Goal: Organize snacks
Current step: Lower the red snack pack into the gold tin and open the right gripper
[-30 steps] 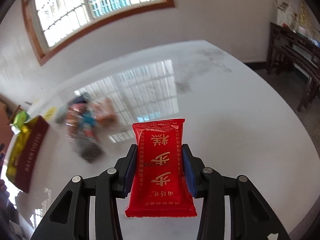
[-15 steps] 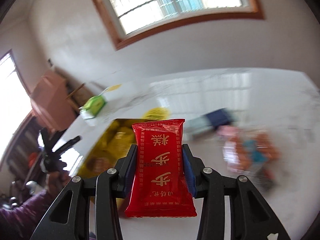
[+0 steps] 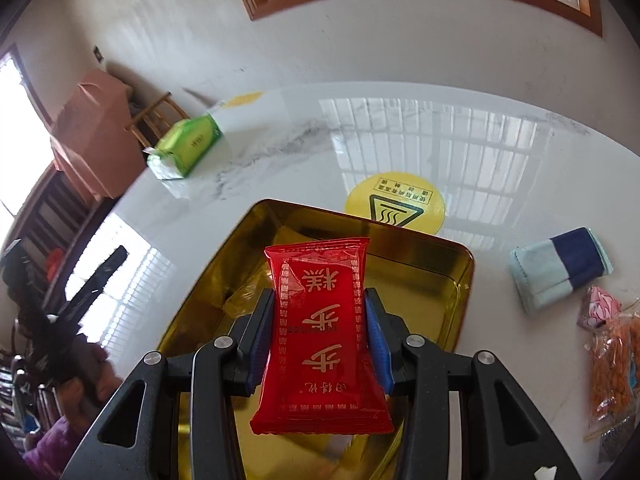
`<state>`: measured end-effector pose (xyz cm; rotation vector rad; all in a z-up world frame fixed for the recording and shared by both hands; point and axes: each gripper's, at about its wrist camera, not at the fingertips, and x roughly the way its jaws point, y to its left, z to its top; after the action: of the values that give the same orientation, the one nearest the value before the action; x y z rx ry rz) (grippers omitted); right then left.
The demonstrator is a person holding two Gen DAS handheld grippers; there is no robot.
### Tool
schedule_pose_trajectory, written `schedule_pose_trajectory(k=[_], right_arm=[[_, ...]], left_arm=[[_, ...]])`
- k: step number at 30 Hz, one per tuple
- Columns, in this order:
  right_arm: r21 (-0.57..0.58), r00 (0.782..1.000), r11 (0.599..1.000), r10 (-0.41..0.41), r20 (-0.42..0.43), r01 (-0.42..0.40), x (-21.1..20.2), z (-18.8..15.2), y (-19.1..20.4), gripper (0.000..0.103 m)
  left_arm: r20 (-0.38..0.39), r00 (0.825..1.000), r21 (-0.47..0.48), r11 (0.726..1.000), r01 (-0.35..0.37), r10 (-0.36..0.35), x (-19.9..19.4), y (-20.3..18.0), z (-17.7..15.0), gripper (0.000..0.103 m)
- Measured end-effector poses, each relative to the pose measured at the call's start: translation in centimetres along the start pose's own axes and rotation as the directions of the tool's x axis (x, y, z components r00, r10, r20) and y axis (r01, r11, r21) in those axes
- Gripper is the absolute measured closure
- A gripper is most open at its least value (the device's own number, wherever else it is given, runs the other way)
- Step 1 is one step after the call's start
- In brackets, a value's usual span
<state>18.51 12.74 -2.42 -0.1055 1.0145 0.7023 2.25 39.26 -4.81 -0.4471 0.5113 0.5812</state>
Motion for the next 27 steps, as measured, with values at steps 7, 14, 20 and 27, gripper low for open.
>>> schedule_pose_trajectory(k=[7, 14, 20, 27], right_arm=[[0.013, 0.999, 0.999, -0.037, -0.030, 0.038, 1.7, 0.4, 0.4, 0.063], [0.037, 1.000, 0.999, -0.025, -0.014, 0.025, 1.4, 0.6, 0.1, 0.059], [0.061, 0.993, 0.998, 0.019, 0.114, -0.026, -2.0, 0.6, -0.2, 0.045], [0.115, 0.974, 0.993, 0.011, 0.226, -0.038, -7.1, -3.3, -2.9, 0.040]], left_arm=[[0.001, 1.000, -0.006, 1.000, 0.002, -0.002, -0.2, 0.0, -0.1, 0.023], [-0.003, 1.000, -0.010, 1.000, -0.007, 0.007, -0.2, 0.0, 0.0, 0.023], [-0.009, 1.000, -0.010, 1.000, -0.010, 0.010, -0.1, -0.1, 0.1, 0.023], [-0.017, 1.000, -0.014, 1.000, -0.019, 0.018, 0.1, -0.2, 0.1, 0.023]])
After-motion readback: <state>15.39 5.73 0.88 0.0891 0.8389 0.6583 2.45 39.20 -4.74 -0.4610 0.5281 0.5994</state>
